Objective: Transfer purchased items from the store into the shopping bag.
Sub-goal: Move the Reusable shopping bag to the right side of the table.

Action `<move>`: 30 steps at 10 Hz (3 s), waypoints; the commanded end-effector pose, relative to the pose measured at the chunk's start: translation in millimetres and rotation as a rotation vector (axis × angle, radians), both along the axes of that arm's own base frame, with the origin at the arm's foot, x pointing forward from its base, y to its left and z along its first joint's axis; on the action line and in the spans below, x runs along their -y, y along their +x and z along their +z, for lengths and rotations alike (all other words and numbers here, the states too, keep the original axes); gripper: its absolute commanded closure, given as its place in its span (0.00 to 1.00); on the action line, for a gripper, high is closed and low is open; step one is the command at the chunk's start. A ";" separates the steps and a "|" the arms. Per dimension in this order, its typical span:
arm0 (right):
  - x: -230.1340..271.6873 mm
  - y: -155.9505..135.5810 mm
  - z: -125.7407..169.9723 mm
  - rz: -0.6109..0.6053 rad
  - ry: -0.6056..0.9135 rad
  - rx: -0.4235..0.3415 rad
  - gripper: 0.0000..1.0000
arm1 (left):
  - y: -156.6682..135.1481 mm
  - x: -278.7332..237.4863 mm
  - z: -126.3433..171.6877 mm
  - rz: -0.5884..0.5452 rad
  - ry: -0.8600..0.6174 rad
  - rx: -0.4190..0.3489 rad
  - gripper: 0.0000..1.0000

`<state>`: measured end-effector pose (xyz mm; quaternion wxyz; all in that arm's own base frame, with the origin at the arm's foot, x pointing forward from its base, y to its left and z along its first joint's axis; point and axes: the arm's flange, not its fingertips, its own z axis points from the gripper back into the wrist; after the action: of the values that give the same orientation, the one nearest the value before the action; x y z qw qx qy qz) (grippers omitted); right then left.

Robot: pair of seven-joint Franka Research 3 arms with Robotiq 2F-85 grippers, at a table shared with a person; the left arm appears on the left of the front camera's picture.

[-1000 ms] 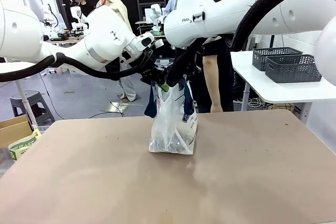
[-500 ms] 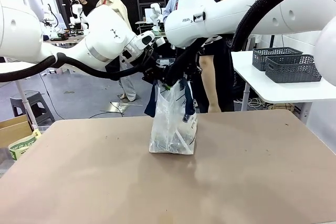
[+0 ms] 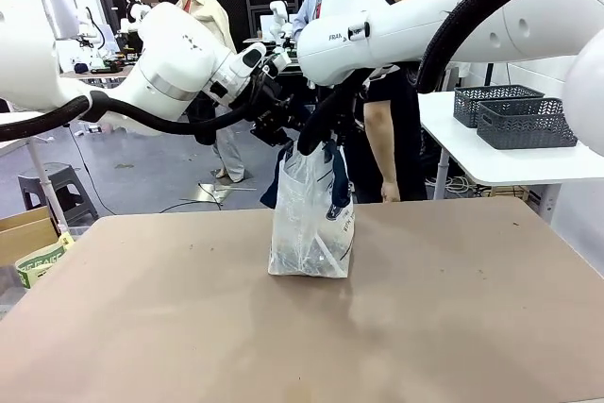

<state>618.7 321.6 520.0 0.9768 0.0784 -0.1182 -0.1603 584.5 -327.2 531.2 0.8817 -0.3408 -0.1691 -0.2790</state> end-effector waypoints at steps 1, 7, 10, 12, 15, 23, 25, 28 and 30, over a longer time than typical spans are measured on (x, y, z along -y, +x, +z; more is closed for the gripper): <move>-2.8 3.0 -4.9 -0.039 -0.001 0.016 1.00 | -12.4 -13.0 -5.0 -0.032 -0.022 -0.007 0.00; -3.7 5.0 -9.5 -0.061 0.014 0.001 1.00 | -18.4 9.7 -6.3 -0.095 -0.008 0.009 0.00; -5.2 5.1 -11.9 -0.071 0.012 -0.013 1.00 | -19.9 18.1 -4.1 -0.117 -0.010 0.022 0.00; -5.4 4.3 -12.8 -0.064 0.020 -0.011 1.00 | -20.4 22.2 -5.0 -0.127 -0.004 0.022 0.00; 3.0 1.4 -4.4 -0.018 -0.002 0.005 1.00 | -20.4 6.4 -2.1 -0.071 0.023 0.048 0.00; 9.7 -0.2 0.2 0.051 -0.041 -0.036 1.00 | -13.1 -13.2 11.3 -0.044 0.061 0.080 0.00; 9.7 -0.2 0.2 0.051 -0.041 -0.036 1.00 | -13.3 -13.5 7.1 -0.049 0.076 0.080 0.00; 9.6 -4.0 -3.1 0.096 -0.089 -0.031 1.00 | 5.1 -14.2 0.6 0.007 0.278 0.141 0.00; 8.6 -1.6 -5.7 0.090 -0.088 0.015 1.00 | 12.7 -17.9 -2.0 0.043 0.305 0.149 0.38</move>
<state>617.5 315.4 521.0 0.9868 0.0475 -0.1057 -0.1135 590.9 -303.0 525.1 0.9074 -0.1897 -0.1925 -0.3219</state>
